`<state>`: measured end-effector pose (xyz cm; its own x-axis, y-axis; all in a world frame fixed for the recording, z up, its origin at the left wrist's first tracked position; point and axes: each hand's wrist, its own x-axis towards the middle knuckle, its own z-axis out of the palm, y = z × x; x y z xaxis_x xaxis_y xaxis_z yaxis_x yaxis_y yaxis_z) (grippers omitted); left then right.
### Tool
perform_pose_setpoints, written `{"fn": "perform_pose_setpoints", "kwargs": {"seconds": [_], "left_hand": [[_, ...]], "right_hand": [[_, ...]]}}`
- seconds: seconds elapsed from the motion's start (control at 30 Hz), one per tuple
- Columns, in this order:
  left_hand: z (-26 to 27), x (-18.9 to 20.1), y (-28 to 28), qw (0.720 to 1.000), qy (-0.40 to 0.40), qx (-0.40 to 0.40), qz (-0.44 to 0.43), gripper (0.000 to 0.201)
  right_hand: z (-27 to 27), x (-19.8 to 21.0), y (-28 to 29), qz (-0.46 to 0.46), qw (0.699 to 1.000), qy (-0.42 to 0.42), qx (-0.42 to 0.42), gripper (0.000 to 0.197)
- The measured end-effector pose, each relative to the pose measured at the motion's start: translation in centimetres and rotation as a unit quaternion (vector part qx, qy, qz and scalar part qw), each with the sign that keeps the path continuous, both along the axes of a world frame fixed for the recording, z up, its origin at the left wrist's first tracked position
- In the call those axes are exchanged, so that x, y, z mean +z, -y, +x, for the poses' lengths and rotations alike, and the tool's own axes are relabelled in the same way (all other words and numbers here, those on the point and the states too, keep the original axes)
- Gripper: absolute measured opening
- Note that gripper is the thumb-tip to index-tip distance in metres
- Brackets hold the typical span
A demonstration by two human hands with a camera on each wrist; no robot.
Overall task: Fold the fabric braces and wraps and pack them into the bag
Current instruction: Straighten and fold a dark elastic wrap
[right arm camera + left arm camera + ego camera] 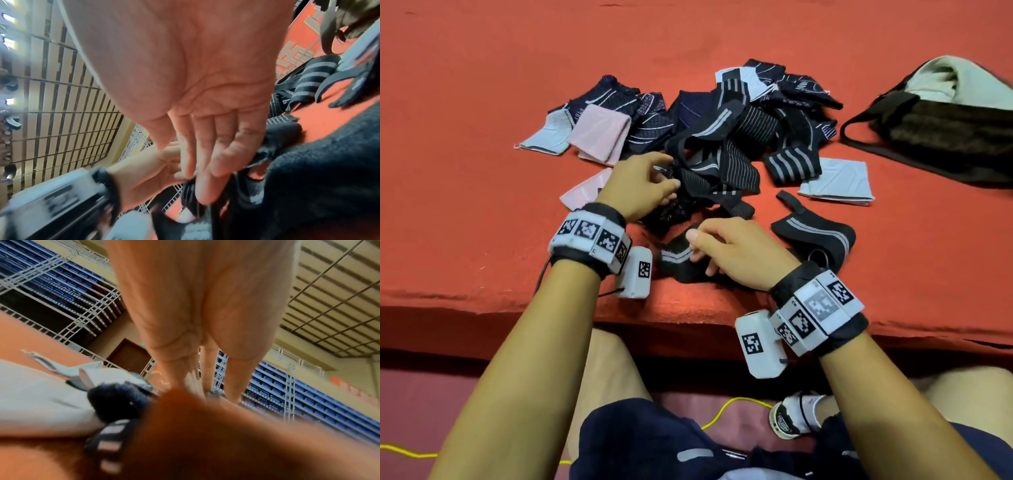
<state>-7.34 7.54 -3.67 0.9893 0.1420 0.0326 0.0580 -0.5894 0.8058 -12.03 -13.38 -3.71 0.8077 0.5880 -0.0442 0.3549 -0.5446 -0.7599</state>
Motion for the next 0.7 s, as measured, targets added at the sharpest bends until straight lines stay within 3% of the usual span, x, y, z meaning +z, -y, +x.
{"fn": "perform_pose_setpoints", "kwargs": {"seconds": [0.1, 0.17, 0.27, 0.5, 0.6, 0.7], "left_hand": [[-3.6, 0.2, 1.1, 0.998, 0.001, -0.062, 0.014, 0.053], [-5.7, -0.2, 1.5, 0.99, -0.028, -0.122, 0.059, 0.067], [-7.2, -1.3, 1.6, 0.985, -0.048, -0.148, 0.071, 0.075], [-8.3, -2.9, 1.4, 0.99, 0.004, -0.025, 0.142, 0.033], [-8.8, -4.1, 0.9, 0.984, 0.006, 0.045, 0.175, 0.043], [-9.7, -5.0, 1.1, 0.982, -0.058, 0.087, 0.16, 0.061]], "right_hand": [[0.4, -0.1, 0.3, 0.028, 0.999, 0.011, -0.036, 0.029], [0.6, -0.1, 0.7, 0.004, 0.999, 0.031, -0.041, 0.024], [0.3, -0.3, 0.8, -0.026, 0.999, 0.023, -0.03, 0.018], [-0.2, -1.7, 0.6, -0.06, 0.994, 0.051, -0.08, 0.013], [-0.6, -1.9, 0.8, -0.088, 0.99, 0.068, -0.09, 0.016], [-0.8, -2.0, 1.0, -0.099, 0.982, 0.092, -0.131, 0.02]]}}
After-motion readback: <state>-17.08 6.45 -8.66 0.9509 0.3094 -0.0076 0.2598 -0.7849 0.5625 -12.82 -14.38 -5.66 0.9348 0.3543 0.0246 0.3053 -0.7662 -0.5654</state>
